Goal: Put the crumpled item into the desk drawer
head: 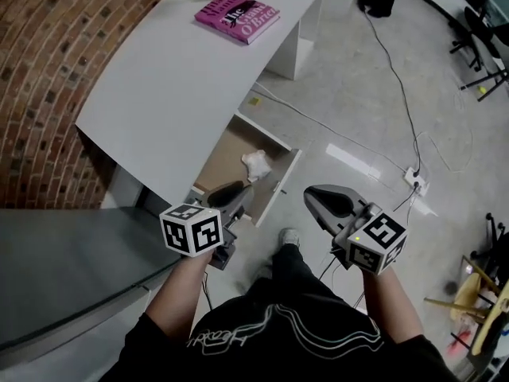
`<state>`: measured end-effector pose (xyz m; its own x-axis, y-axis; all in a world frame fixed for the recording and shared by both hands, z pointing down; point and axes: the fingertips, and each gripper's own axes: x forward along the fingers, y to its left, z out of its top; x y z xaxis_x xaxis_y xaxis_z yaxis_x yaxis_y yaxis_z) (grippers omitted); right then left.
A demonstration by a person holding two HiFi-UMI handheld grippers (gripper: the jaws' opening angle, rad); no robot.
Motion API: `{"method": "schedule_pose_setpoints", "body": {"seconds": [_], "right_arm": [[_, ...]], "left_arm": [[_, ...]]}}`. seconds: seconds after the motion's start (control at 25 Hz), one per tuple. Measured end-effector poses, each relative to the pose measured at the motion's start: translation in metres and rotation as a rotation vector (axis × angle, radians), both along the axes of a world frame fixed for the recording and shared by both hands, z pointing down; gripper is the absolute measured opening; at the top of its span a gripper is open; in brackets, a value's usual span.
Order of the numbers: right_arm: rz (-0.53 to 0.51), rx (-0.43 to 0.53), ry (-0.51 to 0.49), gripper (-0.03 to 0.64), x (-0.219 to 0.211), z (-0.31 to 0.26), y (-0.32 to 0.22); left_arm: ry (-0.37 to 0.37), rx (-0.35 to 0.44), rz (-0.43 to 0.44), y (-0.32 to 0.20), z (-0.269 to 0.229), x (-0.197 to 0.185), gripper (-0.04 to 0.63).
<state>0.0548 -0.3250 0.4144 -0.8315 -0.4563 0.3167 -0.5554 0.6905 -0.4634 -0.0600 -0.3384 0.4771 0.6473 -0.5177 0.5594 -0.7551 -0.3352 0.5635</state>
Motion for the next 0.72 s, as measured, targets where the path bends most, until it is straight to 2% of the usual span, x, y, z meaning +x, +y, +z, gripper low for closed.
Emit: {"method": "schedule_pose_setpoints", "body": {"seconds": [0.12, 0.28, 0.52, 0.64, 0.72], "right_arm": [[0.007, -0.046, -0.067, 0.043, -0.011, -0.047, 0.032], [0.013, 0.075, -0.095, 0.043, -0.026, -0.099, 0.062], [0.002, 0.18, -0.121, 0.044, -0.039, -0.171, 0.112], [-0.002, 0.174, -0.186, 0.043, -0.044, -0.195, 0.134], [0.001, 0.176, -0.216, 0.043, -0.046, -0.209, 0.146]], "left_arm": [[0.012, 0.096, 0.047, 0.03, -0.069, 0.001, 0.084], [0.017, 0.23, 0.12, 0.069, -0.145, 0.004, 0.044], [0.053, 0.338, 0.225, 0.125, -0.223, 0.009, 0.027], [0.018, 0.394, 0.263, 0.15, -0.249, 0.009, 0.021], [0.032, 0.428, 0.285, 0.164, -0.264, 0.012, 0.021]]}}
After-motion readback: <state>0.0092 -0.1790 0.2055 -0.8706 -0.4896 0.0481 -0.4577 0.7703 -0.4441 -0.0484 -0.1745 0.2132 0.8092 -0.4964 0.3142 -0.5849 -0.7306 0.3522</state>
